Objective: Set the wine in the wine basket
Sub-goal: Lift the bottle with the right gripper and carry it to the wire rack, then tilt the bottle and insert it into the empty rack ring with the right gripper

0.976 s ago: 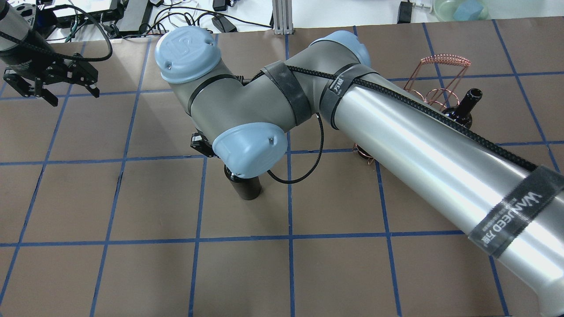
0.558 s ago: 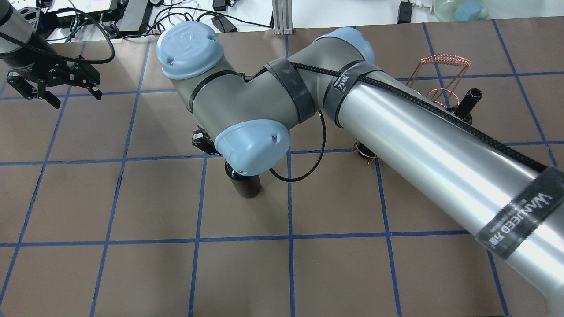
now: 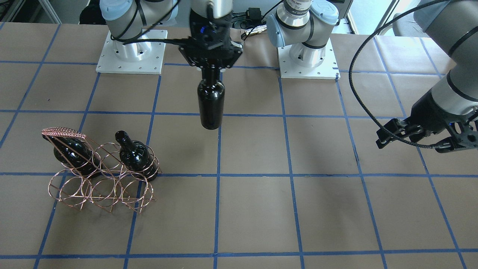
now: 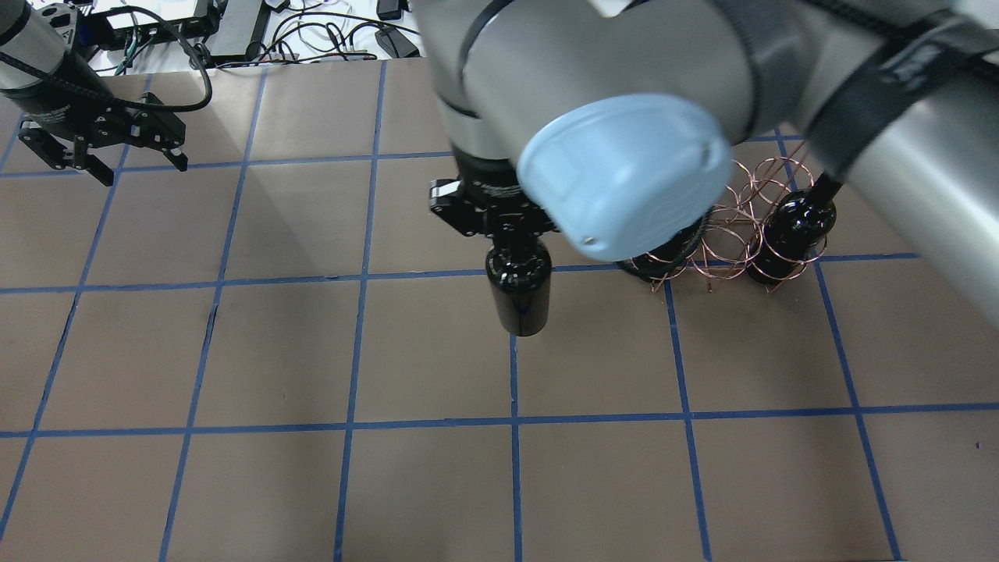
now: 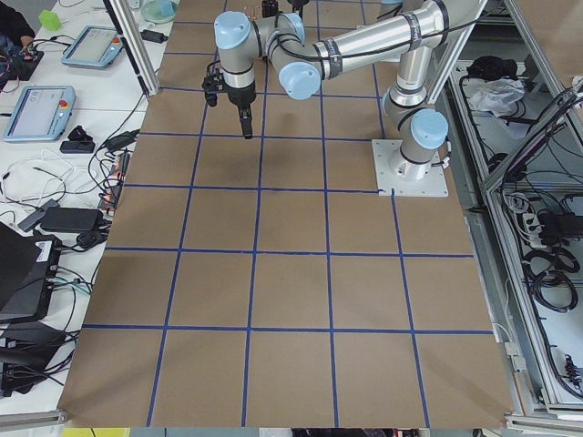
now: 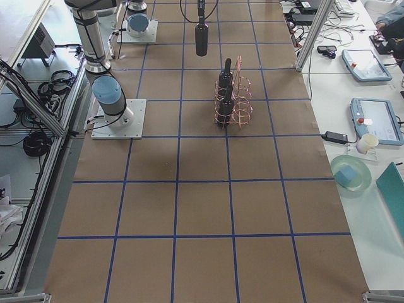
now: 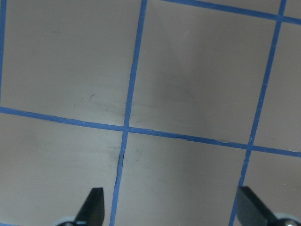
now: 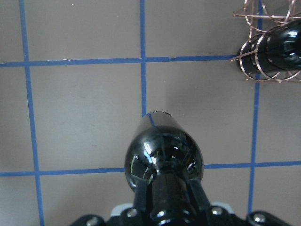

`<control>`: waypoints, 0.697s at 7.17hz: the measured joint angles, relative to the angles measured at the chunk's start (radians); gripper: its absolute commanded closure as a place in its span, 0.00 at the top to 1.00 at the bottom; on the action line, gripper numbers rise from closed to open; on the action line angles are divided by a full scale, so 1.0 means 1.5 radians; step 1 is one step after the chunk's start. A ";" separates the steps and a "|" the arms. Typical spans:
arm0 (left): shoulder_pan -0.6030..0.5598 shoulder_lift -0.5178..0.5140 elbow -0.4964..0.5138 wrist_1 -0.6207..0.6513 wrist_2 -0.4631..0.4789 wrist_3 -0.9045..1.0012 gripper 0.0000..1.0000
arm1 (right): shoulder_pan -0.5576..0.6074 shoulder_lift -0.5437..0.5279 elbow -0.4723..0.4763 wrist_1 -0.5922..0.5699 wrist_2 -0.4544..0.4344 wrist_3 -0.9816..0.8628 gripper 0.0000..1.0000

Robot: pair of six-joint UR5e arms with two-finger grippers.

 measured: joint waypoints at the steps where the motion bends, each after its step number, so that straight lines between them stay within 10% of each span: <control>1: -0.026 0.007 0.002 0.000 0.000 -0.023 1.00 | -0.071 -0.038 0.001 0.043 -0.020 -0.084 0.00; 5: -0.118 0.039 0.002 -0.012 0.005 -0.112 1.00 | -0.309 -0.098 0.002 0.079 -0.045 -0.344 0.00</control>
